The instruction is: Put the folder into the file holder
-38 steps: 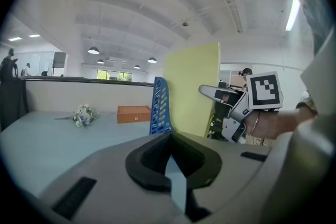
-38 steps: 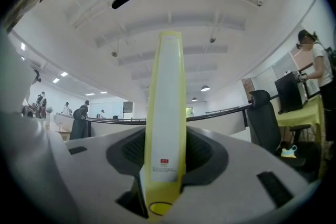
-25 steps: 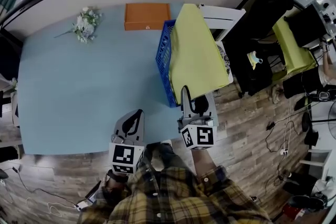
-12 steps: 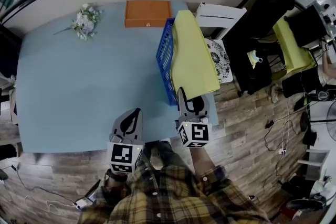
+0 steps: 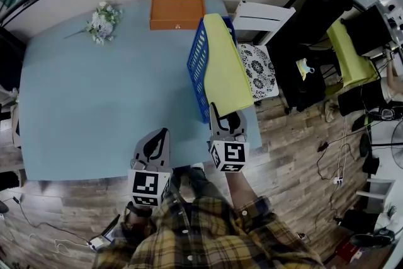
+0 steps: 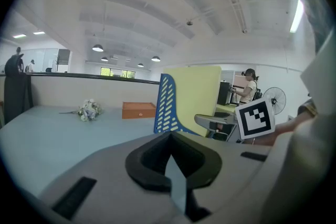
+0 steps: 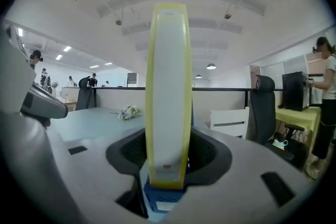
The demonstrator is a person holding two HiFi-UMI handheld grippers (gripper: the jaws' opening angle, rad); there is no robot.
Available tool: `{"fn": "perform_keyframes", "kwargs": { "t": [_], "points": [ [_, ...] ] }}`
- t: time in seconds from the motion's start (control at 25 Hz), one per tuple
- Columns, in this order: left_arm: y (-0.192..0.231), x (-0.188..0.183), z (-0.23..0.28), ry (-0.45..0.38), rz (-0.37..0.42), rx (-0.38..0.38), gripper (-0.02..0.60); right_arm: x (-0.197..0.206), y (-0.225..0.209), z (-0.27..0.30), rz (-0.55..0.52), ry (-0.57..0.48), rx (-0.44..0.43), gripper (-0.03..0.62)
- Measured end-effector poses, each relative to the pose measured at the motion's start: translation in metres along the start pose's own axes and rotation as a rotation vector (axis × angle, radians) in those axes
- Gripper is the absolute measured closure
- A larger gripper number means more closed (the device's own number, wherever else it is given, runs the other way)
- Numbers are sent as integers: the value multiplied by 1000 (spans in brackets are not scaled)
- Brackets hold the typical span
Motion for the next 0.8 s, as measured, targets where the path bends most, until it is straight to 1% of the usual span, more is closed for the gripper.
{"fn": "perform_keyframes", "kwargs": {
  "t": [0.24, 0.52, 0.6, 0.8],
  "points": [
    [0, 0, -2, 1, 7, -2, 589, 2, -1, 3, 3, 14, -17, 414],
    [-6, 0, -5, -4, 9, -1, 591, 7, -6, -1, 11, 44, -15, 387],
    [-8, -1, -7, -7, 9, -3, 590, 7, -7, -2, 20, 51, -22, 370],
    [-10, -2, -11, -17, 11, -13, 589, 12, -7, -6, 54, 73, -45, 361]
  ]
}}
Point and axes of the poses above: the fingertips, and each gripper's own axes: z forward along the fingers, y to its left, x out of its underside, the point moved 1 cm from there along -z, backward along the fingers, and after that the axes turned 6 degrees about -x, right-handed, at the moved point
